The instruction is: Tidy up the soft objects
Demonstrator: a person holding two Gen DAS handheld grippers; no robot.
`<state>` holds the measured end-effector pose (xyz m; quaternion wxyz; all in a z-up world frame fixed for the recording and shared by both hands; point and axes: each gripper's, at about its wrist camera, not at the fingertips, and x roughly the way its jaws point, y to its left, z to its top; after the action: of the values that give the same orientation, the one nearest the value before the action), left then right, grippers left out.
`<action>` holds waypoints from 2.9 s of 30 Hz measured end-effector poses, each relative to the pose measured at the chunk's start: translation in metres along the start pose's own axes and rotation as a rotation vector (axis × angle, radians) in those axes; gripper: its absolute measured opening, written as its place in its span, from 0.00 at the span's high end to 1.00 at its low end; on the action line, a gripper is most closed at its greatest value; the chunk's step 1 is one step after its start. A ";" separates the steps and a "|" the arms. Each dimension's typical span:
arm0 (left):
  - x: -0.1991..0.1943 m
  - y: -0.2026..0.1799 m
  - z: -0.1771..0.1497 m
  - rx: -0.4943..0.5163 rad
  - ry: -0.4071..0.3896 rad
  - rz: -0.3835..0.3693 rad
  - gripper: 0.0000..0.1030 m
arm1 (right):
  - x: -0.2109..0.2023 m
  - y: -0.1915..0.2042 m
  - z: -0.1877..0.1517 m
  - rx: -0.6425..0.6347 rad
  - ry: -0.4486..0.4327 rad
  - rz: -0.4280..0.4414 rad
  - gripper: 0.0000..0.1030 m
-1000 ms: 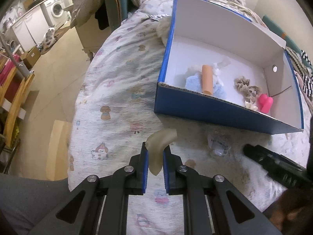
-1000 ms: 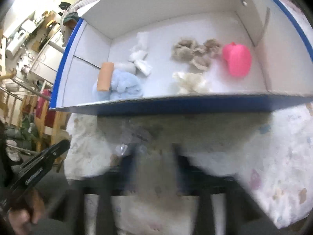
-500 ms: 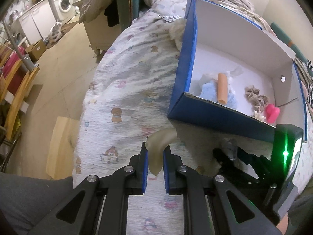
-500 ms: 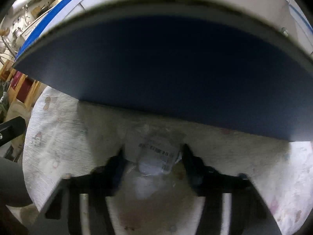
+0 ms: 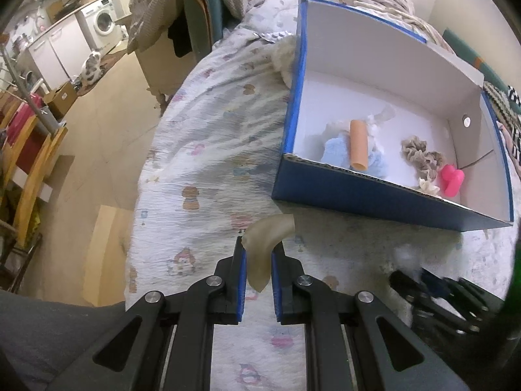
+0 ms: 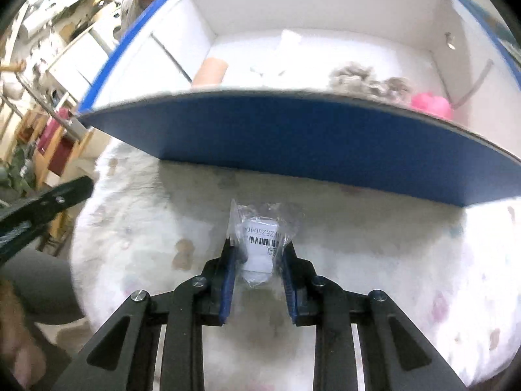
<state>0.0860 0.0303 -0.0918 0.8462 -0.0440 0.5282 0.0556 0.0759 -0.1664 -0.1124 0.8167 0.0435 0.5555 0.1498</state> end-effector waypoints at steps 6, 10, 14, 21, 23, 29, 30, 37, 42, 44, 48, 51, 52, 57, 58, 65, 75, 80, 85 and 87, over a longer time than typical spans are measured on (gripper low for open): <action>-0.021 -0.007 -0.004 0.018 -0.033 -0.040 0.88 | -0.059 -0.013 -0.004 0.021 -0.059 0.066 0.73; -0.043 -0.017 -0.001 0.059 -0.102 -0.054 0.88 | -0.094 -0.014 -0.007 0.010 -0.111 0.076 0.73; -0.061 -0.022 0.006 0.084 -0.159 -0.058 0.88 | -0.119 -0.019 0.005 -0.005 -0.183 0.073 0.73; -0.077 -0.033 0.017 0.140 -0.201 -0.066 0.88 | -0.138 -0.020 0.020 -0.046 -0.279 0.050 0.73; -0.080 -0.035 0.023 0.143 -0.210 -0.065 0.88 | -0.139 -0.022 0.025 -0.056 -0.309 0.046 0.73; -0.082 -0.037 0.041 0.154 -0.233 -0.054 0.88 | -0.136 -0.029 0.045 -0.057 -0.358 0.049 0.73; -0.081 -0.038 0.045 0.156 -0.231 -0.050 0.88 | -0.135 -0.031 0.048 -0.050 -0.359 0.049 0.73; -0.070 -0.051 0.070 0.200 -0.231 -0.039 0.88 | -0.127 -0.045 0.074 -0.011 -0.377 0.063 0.73; -0.063 -0.065 0.094 0.227 -0.247 -0.034 0.88 | -0.116 -0.059 0.091 0.018 -0.367 0.051 0.73; -0.060 -0.071 0.101 0.244 -0.263 -0.031 0.87 | -0.109 -0.064 0.097 0.031 -0.359 0.043 0.73; -0.045 -0.083 0.116 0.263 -0.263 -0.039 0.87 | -0.092 -0.069 0.109 0.049 -0.330 0.039 0.73; -0.023 -0.084 0.118 0.246 -0.229 -0.074 0.87 | -0.077 -0.070 0.115 0.056 -0.294 0.033 0.73; -0.015 -0.084 0.117 0.238 -0.221 -0.074 0.87 | -0.074 -0.069 0.116 0.057 -0.283 0.032 0.73; 0.014 -0.086 0.114 0.199 -0.144 -0.082 0.86 | -0.058 -0.064 0.117 0.043 -0.230 0.024 0.73; 0.018 -0.089 0.114 0.218 -0.144 -0.068 0.85 | -0.055 -0.064 0.117 0.045 -0.222 0.025 0.73; 0.027 -0.095 0.115 0.228 -0.107 -0.101 0.82 | -0.036 -0.067 0.116 0.071 -0.142 0.008 0.73; 0.029 -0.104 0.111 0.245 -0.104 -0.093 0.64 | -0.028 -0.074 0.114 0.100 -0.105 0.016 0.73; 0.025 -0.102 0.107 0.251 -0.147 -0.011 0.32 | -0.027 -0.074 0.115 0.105 -0.105 0.023 0.63; 0.019 -0.096 0.109 0.239 -0.170 0.007 0.32 | -0.031 -0.073 0.116 0.111 -0.125 0.035 0.33; 0.017 -0.093 0.110 0.229 -0.174 0.010 0.32 | -0.034 -0.072 0.117 0.117 -0.143 0.043 0.21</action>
<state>0.2039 -0.0468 -0.0572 0.8879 0.0607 0.4560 0.0029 0.1862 -0.2342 -0.0548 0.8470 0.1135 0.5026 0.1312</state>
